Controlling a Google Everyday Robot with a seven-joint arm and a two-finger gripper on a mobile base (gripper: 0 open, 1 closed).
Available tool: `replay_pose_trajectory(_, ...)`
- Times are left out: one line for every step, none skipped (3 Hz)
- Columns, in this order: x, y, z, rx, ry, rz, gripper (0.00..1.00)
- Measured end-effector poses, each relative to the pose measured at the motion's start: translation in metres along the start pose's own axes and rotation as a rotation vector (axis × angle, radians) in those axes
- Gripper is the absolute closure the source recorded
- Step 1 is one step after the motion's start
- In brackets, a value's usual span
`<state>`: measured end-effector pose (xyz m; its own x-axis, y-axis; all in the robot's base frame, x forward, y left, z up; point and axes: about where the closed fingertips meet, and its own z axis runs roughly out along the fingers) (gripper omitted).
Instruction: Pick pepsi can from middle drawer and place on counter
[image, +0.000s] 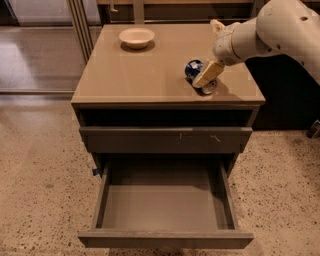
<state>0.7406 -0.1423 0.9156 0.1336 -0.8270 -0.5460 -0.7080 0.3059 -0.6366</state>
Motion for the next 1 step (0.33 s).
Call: replay_pose_trajectory(0.0000, 0.0000, 0.0000, 0.000, 0.000, 0.000, 0.00)
